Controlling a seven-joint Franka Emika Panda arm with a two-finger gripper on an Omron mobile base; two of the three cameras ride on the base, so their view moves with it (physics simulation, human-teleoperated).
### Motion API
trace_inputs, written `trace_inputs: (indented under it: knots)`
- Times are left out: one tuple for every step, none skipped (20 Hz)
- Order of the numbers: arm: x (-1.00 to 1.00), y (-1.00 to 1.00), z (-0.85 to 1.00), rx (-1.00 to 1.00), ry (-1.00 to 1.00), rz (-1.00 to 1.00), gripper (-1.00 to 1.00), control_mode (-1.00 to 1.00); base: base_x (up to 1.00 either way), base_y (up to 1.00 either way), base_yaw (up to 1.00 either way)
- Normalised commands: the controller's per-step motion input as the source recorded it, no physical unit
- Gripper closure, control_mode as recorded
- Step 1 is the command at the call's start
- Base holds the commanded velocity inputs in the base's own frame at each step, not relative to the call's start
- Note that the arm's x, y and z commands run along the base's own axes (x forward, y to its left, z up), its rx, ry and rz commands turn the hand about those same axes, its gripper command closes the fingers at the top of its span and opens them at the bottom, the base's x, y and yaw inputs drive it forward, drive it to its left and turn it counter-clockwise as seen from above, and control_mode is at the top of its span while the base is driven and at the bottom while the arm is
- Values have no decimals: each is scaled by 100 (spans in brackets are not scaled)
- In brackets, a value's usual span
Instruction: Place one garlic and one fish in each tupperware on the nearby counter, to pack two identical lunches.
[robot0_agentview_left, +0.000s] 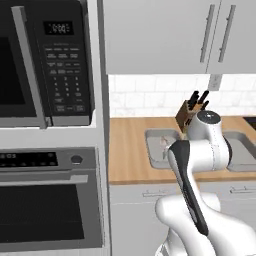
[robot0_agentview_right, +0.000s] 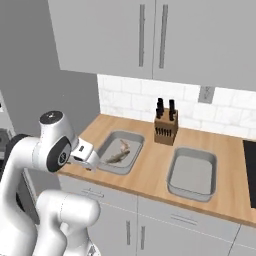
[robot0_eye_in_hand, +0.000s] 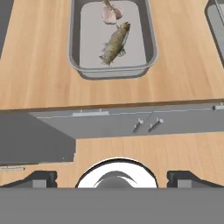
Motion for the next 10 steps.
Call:
trace_inputs:
  knots:
    - [0,0,0,0,0,0,-100,100,-92,12,0]
    - [0,0,0,0,0,0,-100,100,-89,21,1]
    - [0,0,0,0,0,0,-100,100,-79,27,5]
    - [0,0,0,0,0,0,-100,100,-82,9,7]
    - [0,0,0,0,0,0,-100,100,-100,0,20]
    - [0,0,0,0,0,0,-100,100,-100,0,29]
    - [0,0,0,0,0,0,-100,100,-97,8,31]
    - [0,0,0,0,0,0,-100,100,-96,16,38]
    - [0,0,0,0,0,0,-100,100,-85,36,48]
    - [0,0,0,0,0,0,-100,100,-62,42,55]
